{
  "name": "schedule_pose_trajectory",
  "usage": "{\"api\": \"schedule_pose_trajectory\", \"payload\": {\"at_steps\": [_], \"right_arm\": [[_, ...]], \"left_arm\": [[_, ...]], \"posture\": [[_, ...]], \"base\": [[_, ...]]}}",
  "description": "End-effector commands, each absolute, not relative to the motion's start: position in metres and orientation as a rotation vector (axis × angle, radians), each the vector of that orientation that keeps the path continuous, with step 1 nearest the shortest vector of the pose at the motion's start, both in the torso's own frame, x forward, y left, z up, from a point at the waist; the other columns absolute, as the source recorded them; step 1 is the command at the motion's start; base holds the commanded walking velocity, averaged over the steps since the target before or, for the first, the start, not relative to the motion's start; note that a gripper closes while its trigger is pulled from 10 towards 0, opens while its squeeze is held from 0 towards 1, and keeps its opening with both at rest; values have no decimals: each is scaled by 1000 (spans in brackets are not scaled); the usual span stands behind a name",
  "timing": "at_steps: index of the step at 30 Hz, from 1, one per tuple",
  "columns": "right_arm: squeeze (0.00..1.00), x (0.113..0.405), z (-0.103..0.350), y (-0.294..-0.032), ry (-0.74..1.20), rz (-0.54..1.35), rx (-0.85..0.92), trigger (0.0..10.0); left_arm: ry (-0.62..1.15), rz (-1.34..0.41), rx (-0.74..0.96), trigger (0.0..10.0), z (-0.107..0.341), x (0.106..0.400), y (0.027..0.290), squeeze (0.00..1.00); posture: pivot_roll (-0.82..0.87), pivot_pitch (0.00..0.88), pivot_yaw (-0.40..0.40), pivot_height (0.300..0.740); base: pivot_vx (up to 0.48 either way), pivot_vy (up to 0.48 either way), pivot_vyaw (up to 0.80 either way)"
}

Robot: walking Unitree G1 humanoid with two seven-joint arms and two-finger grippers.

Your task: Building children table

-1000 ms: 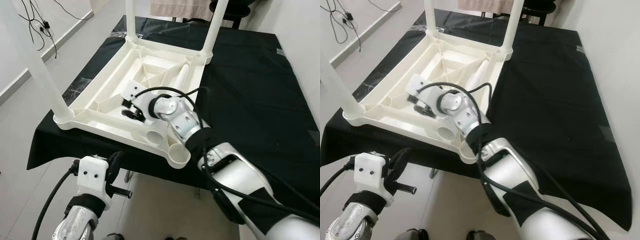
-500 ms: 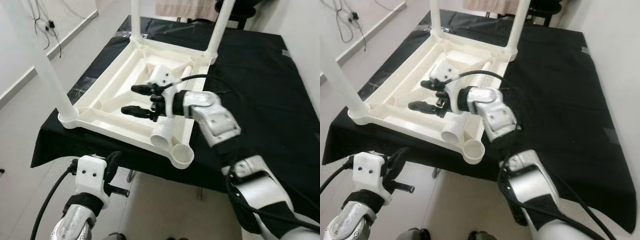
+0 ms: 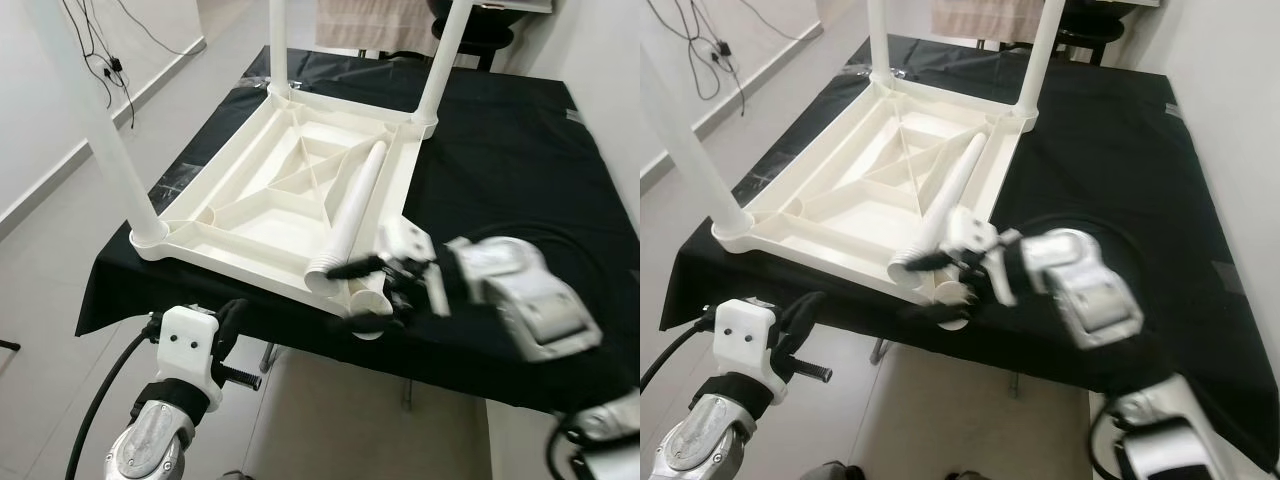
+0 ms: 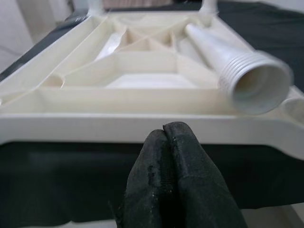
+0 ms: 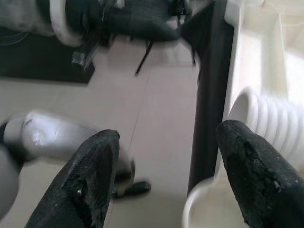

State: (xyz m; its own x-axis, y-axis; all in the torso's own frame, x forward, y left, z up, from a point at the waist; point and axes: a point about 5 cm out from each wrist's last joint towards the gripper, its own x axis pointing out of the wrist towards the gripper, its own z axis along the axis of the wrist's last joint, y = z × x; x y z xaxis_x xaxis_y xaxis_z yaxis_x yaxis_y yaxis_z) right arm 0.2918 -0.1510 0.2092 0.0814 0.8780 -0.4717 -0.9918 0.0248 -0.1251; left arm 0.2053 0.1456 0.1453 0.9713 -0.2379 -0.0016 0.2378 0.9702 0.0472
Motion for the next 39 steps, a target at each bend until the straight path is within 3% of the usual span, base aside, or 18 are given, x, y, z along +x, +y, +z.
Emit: {"api": "schedule_pose_trajectory", "payload": {"at_steps": [1, 10, 16, 20, 23, 39], "right_arm": [[0, 285, 197, -148, 357, 1518, -508, 10000], [0, 268, 151, -141, 596, 1537, -610, 10000], [0, 269, 144, -139, 633, 1511, -644, 10000], [0, 280, 139, -133, 637, 1419, -685, 10000], [0, 308, 146, -129, 611, 1220, -654, 10000], [0, 353, 174, -124, 505, 931, -567, 10000]], "left_arm": [[5, -253, 52, 10000, 143, 205, 147, 0], [5, -351, 82, 10000, 143, 201, 141, 0], [5, -392, 91, 10000, 142, 199, 138, 0], [7, -413, 99, 10000, 142, 198, 136, 0], [9, -418, 106, 10000, 141, 197, 135, 0], [8, -425, 113, 10000, 141, 198, 135, 0]], "posture": [[-11, 105, -33, 740], [4, 104, -25, 740], [2, 104, -25, 740], [6, 105, -26, 740], [8, 108, -25, 740], [12, 108, -27, 740]], "base": [[0, 0, 0], [0, 0, 0], [0, 0, 0], [0, 0, 0], [0, 0, 0], [0, 0, 0]]}}
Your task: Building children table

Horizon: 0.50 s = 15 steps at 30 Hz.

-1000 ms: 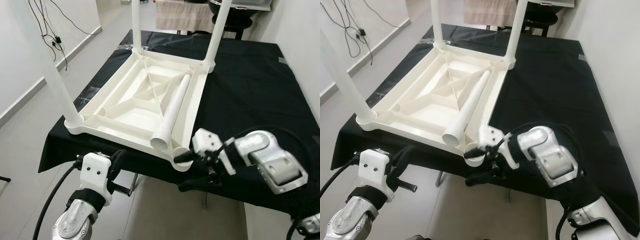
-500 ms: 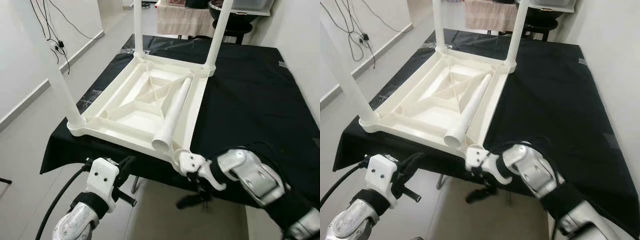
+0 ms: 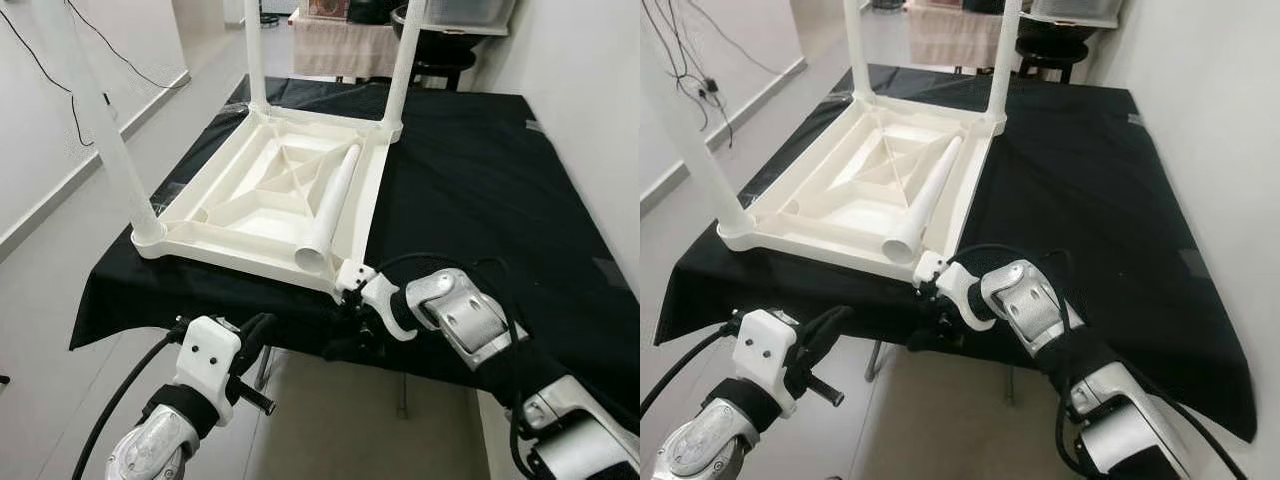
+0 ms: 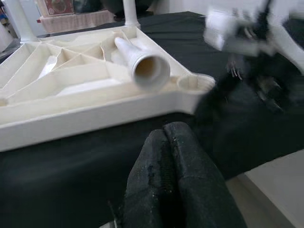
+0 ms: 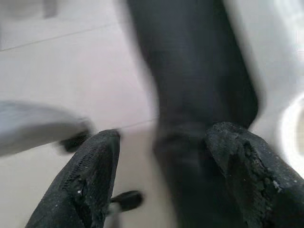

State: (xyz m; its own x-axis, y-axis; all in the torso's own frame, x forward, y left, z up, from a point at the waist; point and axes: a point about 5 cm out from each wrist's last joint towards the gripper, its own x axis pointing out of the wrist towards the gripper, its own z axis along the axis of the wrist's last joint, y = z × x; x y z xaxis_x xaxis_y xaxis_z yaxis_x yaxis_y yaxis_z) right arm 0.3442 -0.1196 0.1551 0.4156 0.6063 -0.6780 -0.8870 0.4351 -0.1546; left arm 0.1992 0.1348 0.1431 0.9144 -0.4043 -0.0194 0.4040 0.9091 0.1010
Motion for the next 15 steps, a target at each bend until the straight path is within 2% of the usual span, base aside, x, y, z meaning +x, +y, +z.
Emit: {"api": "schedule_pose_trajectory", "payload": {"at_steps": [1, 9, 15], "right_arm": [[0, 357, 178, -122, 486, 908, -552, 10000], [0, 359, 193, -113, 424, 988, -405, 10000], [0, 361, 188, -110, 419, 970, -447, 10000]], "left_arm": [[7, -425, 114, 10000, 141, 198, 135, 0], [8, -430, 114, 10000, 141, 198, 134, 0], [8, -429, 115, 10000, 140, 198, 134, 0]], "posture": [[11, 108, -26, 740], [8, 109, -25, 740], [11, 108, -27, 740]], "base": [[0, 0, 0], [0, 0, 0], [0, 0, 0]]}}
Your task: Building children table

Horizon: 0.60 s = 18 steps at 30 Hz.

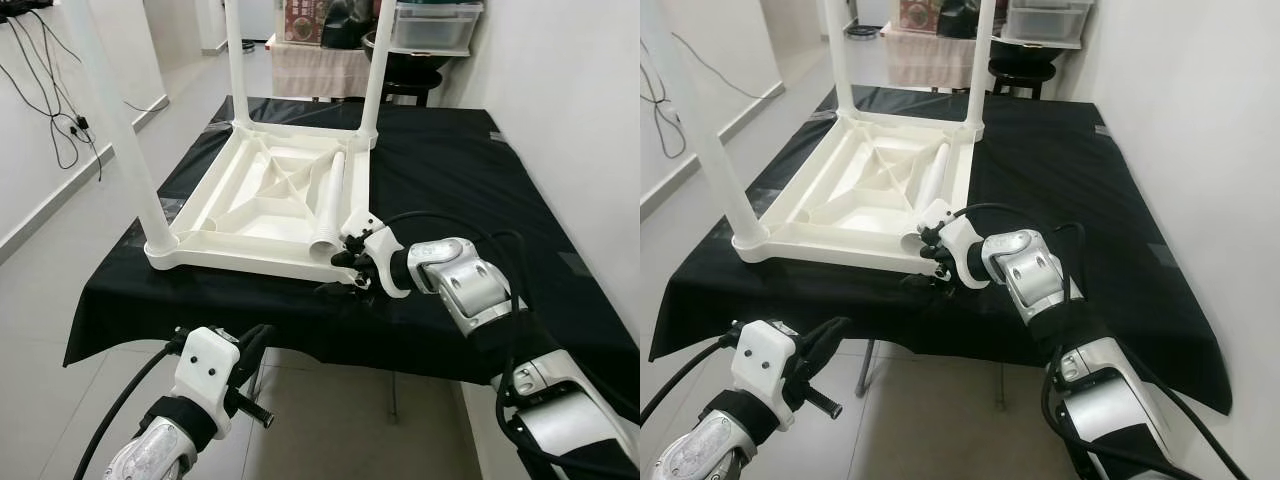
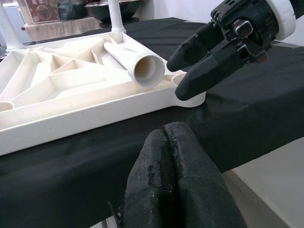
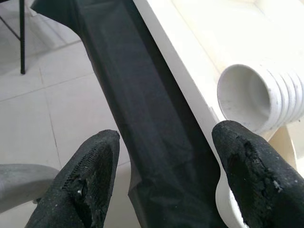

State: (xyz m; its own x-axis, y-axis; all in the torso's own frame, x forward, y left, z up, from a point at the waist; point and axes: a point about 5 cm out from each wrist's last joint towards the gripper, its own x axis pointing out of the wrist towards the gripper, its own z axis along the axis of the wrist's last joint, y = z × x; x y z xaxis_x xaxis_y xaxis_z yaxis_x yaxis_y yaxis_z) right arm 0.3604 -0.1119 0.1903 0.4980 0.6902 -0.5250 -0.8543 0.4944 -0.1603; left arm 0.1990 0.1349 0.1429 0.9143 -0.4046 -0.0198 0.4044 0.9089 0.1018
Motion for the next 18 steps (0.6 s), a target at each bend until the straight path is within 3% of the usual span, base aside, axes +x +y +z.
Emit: {"api": "schedule_pose_trajectory", "payload": {"at_steps": [1, 6, 10, 18], "right_arm": [[0, 361, 188, -110, 419, 970, -447, 10000], [0, 363, 195, -108, 329, 952, -469, 10000], [0, 376, 217, -115, 172, 790, -484, 10000], [0, 369, 210, -102, 139, 784, -498, 10000]], "left_arm": [[8, -429, 115, 10000, 140, 198, 134, 0], [8, -427, 118, 10000, 140, 198, 134, 0], [8, -429, 118, 10000, 140, 198, 134, 0], [11, -429, 115, 10000, 139, 199, 133, 0]], "posture": [[11, 108, -27, 740], [13, 107, -28, 740], [-1, 105, -30, 740], [1, 103, -29, 740]], "base": [[0, 0, 0], [0, 0, 0], [0, 0, 0], [0, 0, 0]]}}
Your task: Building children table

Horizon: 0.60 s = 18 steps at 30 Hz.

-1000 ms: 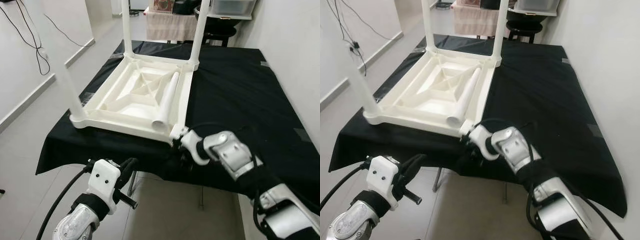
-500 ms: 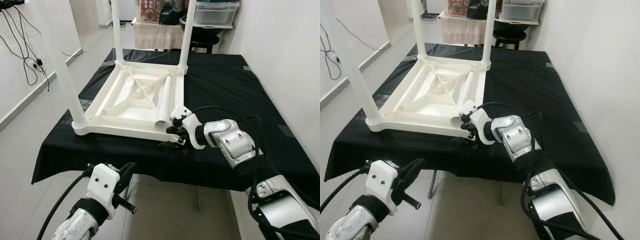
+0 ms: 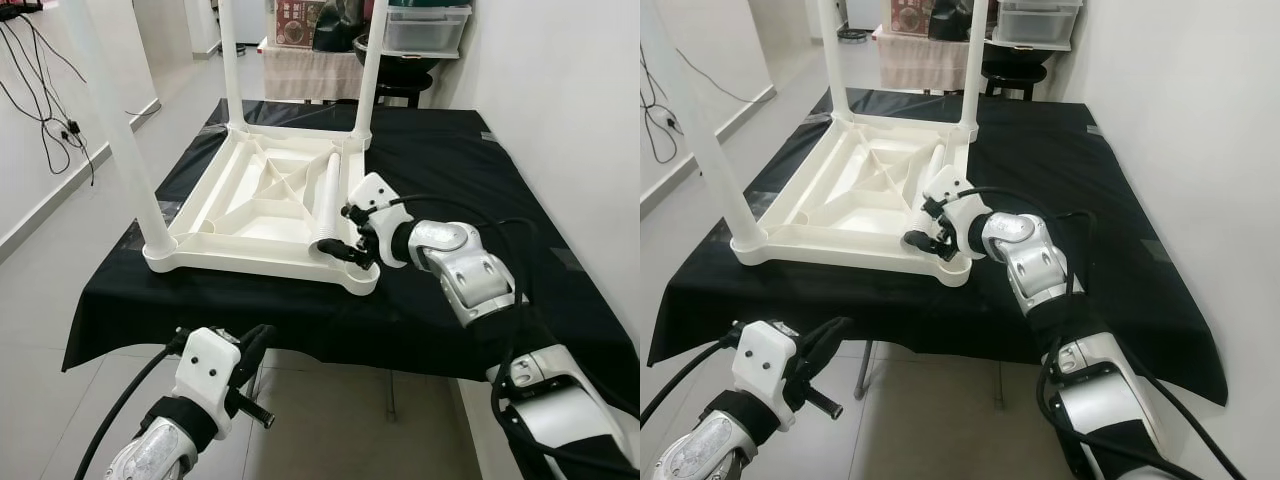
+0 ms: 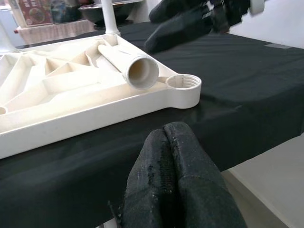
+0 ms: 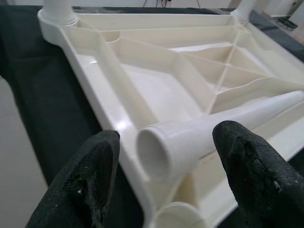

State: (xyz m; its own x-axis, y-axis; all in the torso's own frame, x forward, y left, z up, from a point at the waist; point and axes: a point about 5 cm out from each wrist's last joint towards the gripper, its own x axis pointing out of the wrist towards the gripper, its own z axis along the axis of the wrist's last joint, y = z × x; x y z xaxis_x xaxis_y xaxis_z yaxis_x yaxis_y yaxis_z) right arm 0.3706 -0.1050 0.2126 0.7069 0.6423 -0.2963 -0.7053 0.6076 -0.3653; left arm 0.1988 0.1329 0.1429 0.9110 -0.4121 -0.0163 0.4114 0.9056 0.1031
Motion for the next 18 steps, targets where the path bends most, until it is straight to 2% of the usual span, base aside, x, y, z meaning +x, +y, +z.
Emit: {"api": "schedule_pose_trajectory", "payload": {"at_steps": [1, 10, 18], "right_arm": [[0, 369, 208, -98, 130, 777, -490, 10000], [0, 370, 206, -90, 95, 759, -491, 10000], [0, 368, 200, -82, 76, 748, -567, 10000]], "left_arm": [[13, -424, 115, 10000, 139, 199, 134, 0], [15, -412, 115, 10000, 138, 199, 135, 0], [13, -405, 114, 10000, 139, 200, 135, 0]], "posture": [[2, 102, -29, 740], [5, 100, -31, 740], [4, 104, -31, 740]], "base": [[0, 0, 0], [0, 0, 0], [0, 0, 0]]}}
